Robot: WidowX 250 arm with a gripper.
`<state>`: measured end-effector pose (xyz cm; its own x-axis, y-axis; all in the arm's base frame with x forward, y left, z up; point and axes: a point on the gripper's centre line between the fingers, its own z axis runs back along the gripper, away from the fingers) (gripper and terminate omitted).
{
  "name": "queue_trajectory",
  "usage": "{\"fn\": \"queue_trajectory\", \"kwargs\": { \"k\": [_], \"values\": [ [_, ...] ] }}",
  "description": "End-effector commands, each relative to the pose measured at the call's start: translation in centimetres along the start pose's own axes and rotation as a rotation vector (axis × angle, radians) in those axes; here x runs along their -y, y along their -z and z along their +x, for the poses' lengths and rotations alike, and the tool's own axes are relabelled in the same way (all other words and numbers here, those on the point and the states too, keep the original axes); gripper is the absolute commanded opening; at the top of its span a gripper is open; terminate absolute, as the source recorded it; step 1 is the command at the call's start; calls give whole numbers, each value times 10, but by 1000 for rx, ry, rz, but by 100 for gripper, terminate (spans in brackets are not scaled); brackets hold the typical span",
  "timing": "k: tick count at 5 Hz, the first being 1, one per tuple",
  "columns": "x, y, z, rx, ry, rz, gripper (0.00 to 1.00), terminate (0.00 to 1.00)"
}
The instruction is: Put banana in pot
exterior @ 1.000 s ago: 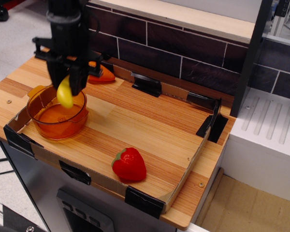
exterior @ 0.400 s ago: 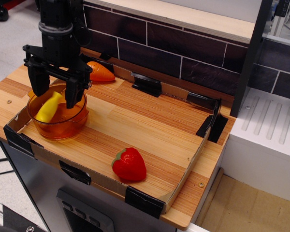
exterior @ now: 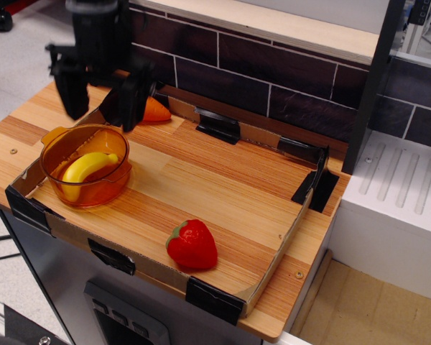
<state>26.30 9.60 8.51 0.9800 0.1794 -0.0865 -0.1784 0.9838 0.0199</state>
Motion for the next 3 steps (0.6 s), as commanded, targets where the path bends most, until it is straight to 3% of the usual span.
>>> {"fn": "queue_trajectory", "kwargs": {
  "k": [1,2,3],
  "values": [
    [24,-58,12,89,5,-18,100,0],
    [24,-58,12,89,5,-18,100,0],
    [24,-58,12,89,5,-18,100,100]
  ]
}}
